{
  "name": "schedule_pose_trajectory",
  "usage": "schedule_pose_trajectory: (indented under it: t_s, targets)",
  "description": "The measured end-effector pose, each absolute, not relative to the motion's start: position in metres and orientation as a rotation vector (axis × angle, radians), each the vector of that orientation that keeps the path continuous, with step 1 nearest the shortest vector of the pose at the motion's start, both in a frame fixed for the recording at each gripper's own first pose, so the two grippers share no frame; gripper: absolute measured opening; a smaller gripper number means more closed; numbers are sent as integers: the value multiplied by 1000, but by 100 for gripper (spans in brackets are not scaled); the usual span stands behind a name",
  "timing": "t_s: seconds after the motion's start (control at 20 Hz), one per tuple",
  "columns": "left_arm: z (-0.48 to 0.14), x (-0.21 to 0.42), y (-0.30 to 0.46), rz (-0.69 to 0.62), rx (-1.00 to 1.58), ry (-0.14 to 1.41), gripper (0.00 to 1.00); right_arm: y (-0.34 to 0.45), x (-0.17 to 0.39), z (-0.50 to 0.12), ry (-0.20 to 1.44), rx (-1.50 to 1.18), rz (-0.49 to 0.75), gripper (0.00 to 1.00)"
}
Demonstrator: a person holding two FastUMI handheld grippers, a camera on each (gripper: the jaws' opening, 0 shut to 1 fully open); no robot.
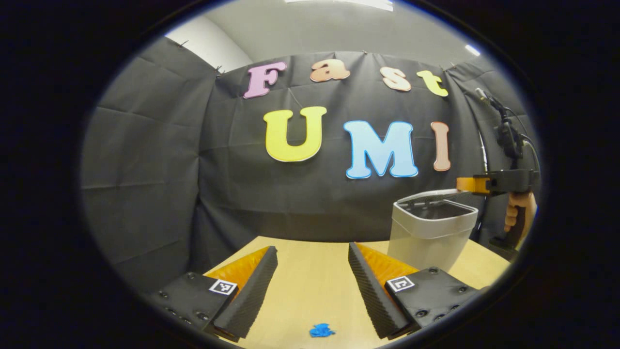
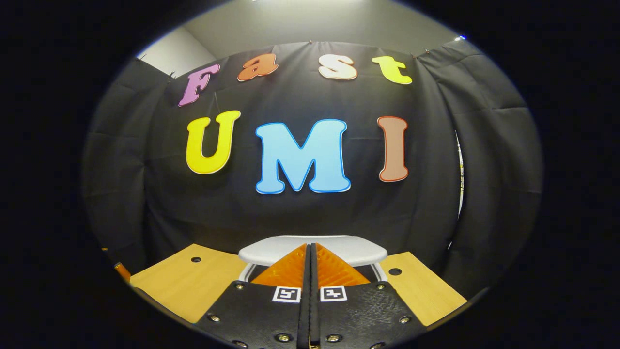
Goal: Press the lid of the desktop garbage bin to open it, pick up the crumpled paper on the desktop and throw it into the bin, then pick up the pop can on the desktop and drop it into the bin, and finally close the garbage bin lid.
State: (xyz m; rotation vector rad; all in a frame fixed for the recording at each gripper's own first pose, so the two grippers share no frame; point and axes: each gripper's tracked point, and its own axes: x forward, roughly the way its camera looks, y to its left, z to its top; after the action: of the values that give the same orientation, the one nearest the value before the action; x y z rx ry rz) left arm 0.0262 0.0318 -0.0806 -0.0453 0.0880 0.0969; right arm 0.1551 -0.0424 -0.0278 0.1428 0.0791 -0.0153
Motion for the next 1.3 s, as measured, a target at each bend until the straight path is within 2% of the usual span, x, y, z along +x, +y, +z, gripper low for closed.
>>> schedule_pose_trajectory:
  t_s: [0.35, 0.8, 0.9, 0.95, 1.05, 1.2, 1.3]
  targets:
    - [-97, 14, 31, 81, -38, 112, 99, -41, 128, -22, 52, 89, -20, 0]
    - [-188, 3, 33, 20, 27, 286, 99, -45, 81, -8, 16, 95, -46, 2]
    - [-213, 2, 27, -14, 35, 334, 97, -51, 72, -5, 8, 82, -81, 8]
    - [-224, 3, 24, -30, 30, 352, 97, -53, 68, -2, 2, 75, -100, 15]
    - [-242, 5, 24, -53, 19, 386, 98, -55, 56, 1, -8, 74, -129, 23]
    - [-269, 7, 22, -87, 19, 428, 100, -56, 39, 1, 1, 71, -167, 46]
    - [-285, 10, 20, -111, 17, 460, 100, -53, 29, -4, 24, 67, -192, 46]
